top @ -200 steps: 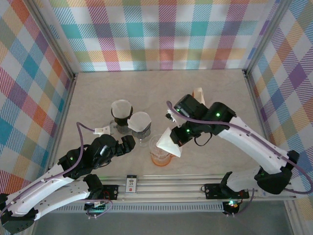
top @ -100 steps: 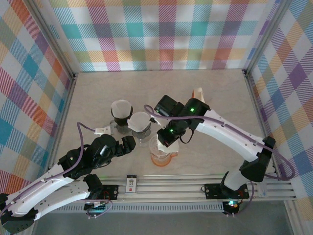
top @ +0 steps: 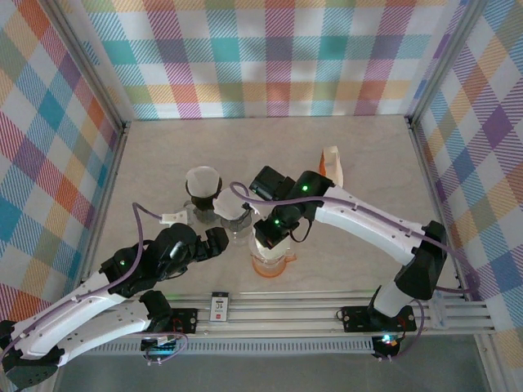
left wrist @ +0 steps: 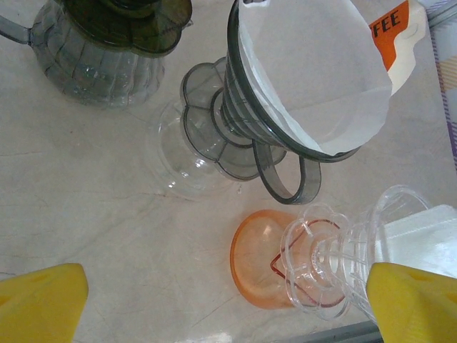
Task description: Place the coffee filter in the dripper
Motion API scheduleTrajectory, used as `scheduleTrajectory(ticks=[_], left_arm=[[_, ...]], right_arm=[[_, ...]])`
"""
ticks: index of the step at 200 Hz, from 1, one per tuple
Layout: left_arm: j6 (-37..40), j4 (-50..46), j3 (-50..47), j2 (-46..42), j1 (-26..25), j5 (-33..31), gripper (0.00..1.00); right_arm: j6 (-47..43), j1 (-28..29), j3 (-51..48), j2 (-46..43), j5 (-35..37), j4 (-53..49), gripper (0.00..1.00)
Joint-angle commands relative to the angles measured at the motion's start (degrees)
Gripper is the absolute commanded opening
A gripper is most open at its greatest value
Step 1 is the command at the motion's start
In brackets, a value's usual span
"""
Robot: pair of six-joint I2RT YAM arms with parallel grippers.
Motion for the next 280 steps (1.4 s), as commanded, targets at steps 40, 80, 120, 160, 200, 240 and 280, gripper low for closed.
scheduleTrajectory(ticks=[40,80,120,160,200,240,280], left_arm=[[0.51,1.12,-0.29,0.34,-0.08,0.75,1.00],[0.53,1.46,0.39,0.47,-0.07,1.28,1.00],[2.13,3.67,2.33,2.77,-0.07,4.18,1.00],[6.90,7.51,7.37,11.66,-0.27,11.38,0.78],[8.44,9.44,9.58,17.50,-1.04,13.89,0.51],[8.12,10.14,8.78,18.58,-1.13,14.99,0.45],[8.08,10.78,8.83,20.06,-1.22,15.78,0.39]], right_arm=[[1.22,0.40,-3.90,-1.38,-1.15,5.34,0.23],[1.66,0.40,-5.15,-5.42,0.03,6.71,0.48],[3.26,0.40,-7.23,-11.03,3.59,7.99,0.63],[4.71,-3.41,-11.08,-15.55,8.14,7.55,0.65],[3.94,-5.61,-14.55,-15.54,9.65,6.33,0.47],[3.96,-5.62,-17.52,-15.19,9.99,7.57,0.58],[3.61,-5.46,-18.47,-14.92,9.02,7.59,0.65]])
